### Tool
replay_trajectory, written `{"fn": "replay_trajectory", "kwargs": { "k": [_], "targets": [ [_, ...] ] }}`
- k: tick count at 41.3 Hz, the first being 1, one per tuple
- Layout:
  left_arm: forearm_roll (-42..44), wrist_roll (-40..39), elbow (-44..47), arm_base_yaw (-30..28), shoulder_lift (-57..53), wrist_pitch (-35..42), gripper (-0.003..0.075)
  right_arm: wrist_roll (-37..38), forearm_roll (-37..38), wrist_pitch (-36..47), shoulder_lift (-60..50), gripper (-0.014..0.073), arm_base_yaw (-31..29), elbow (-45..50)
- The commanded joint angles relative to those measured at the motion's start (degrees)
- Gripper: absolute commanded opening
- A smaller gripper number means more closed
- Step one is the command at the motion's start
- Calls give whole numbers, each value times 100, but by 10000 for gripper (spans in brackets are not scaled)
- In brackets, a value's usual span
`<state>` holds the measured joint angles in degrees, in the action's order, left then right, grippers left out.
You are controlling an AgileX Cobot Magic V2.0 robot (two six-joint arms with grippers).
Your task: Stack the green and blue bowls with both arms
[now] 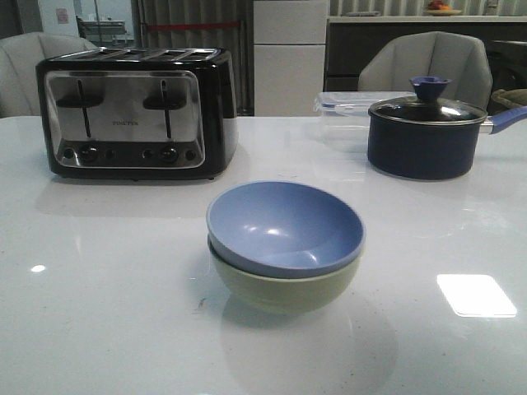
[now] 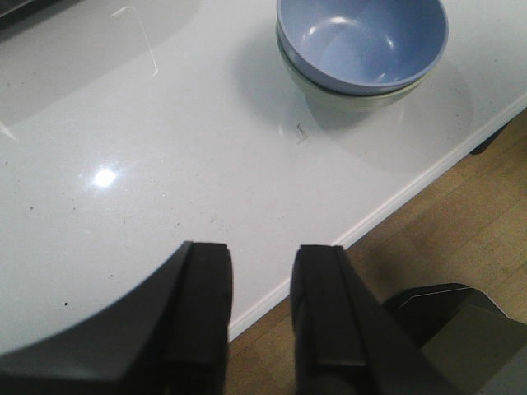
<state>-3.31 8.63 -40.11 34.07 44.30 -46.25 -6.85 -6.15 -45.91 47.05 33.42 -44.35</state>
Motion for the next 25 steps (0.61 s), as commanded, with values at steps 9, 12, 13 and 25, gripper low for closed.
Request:
{"fn": "replay_trajectory", "kwargs": {
  "k": [9,12,13,25],
  "targets": [
    [-9,-18,-156,43,-25,374,93,-24,15,249,-35,55,16,-155],
    [-9,-18,-156,43,-25,374,93,-24,15,249,-35,55,16,-155],
    [-9,-18,-156,43,-25,374,93,-24,15,254,-35,55,16,-155],
    [-9,-18,-156,43,-25,374,93,-24,15,254,-35,55,16,-155]
  ]
}}
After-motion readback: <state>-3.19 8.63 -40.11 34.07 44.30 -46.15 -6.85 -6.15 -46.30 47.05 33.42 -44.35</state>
